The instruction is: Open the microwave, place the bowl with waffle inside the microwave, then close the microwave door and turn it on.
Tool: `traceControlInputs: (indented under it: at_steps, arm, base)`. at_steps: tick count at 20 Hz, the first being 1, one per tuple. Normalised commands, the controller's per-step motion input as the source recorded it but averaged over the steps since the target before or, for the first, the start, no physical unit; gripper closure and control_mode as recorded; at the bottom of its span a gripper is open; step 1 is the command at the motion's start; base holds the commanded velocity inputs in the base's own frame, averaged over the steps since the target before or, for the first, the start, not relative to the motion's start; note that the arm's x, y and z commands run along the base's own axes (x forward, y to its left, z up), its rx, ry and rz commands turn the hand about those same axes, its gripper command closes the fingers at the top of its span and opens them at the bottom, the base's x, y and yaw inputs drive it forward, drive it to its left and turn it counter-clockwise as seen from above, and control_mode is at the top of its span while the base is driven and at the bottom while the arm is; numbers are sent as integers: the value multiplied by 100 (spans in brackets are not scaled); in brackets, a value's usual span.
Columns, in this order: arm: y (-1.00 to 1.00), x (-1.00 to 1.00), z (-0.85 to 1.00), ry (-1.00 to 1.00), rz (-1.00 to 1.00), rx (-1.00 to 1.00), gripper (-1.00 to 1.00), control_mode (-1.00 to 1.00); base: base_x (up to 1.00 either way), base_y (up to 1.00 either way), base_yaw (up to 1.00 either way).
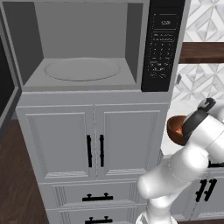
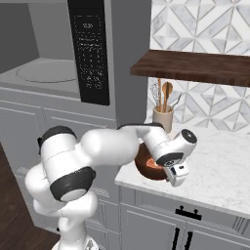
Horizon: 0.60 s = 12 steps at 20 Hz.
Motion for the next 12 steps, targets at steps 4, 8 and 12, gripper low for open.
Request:
traceControlInputs:
  at_steps: [4, 8, 12]
  arm:
    - [-2, 36, -16, 0, 6, 0, -100, -100]
    - [-8, 16, -23, 0, 1, 0, -100, -100]
    - [-3, 0, -21, -1, 0, -1, -100, -100]
  base:
    - [0, 0, 0]
    - [0, 0, 0]
    - [0, 0, 0]
